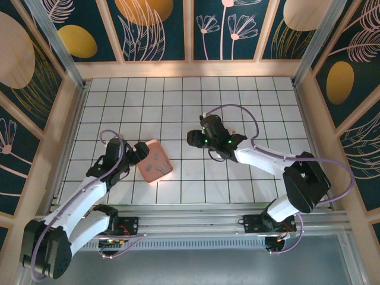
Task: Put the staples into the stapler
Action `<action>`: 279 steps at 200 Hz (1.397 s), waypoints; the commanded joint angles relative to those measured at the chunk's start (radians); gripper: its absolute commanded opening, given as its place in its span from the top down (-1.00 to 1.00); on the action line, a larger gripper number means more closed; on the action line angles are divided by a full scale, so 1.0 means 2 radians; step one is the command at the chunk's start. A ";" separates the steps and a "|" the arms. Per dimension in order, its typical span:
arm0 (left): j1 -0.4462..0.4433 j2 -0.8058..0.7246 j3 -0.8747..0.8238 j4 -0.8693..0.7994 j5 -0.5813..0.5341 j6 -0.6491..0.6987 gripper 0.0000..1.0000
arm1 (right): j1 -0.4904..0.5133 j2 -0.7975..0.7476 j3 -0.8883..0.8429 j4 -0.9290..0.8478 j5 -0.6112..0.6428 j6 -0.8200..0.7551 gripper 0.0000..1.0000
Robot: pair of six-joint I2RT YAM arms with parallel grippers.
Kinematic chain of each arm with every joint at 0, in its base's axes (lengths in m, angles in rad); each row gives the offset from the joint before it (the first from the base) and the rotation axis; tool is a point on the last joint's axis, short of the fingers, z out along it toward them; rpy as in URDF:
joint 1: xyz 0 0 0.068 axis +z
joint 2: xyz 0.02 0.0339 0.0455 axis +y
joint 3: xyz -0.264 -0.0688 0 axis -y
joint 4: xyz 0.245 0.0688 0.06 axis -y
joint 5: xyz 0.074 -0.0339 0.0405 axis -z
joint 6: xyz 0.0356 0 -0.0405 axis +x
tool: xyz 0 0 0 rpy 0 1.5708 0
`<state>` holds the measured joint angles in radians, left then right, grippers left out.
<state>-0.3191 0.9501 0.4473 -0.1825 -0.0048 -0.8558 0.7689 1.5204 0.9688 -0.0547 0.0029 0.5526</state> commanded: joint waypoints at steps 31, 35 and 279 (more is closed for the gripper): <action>0.003 0.070 -0.008 0.044 0.054 -0.027 -0.81 | 0.003 -0.001 0.014 0.009 -0.008 -0.007 0.02; 0.003 0.076 -0.007 0.048 0.060 -0.026 -0.81 | 0.003 -0.002 0.014 0.008 -0.009 -0.007 0.02; -0.098 0.129 0.031 0.160 0.071 -0.077 -0.83 | 0.032 0.058 0.162 -0.216 0.004 0.134 0.12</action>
<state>-0.5304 1.2716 0.4782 0.1989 0.2260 -1.0615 0.7952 1.5993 1.2293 -0.3645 -0.0196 0.7216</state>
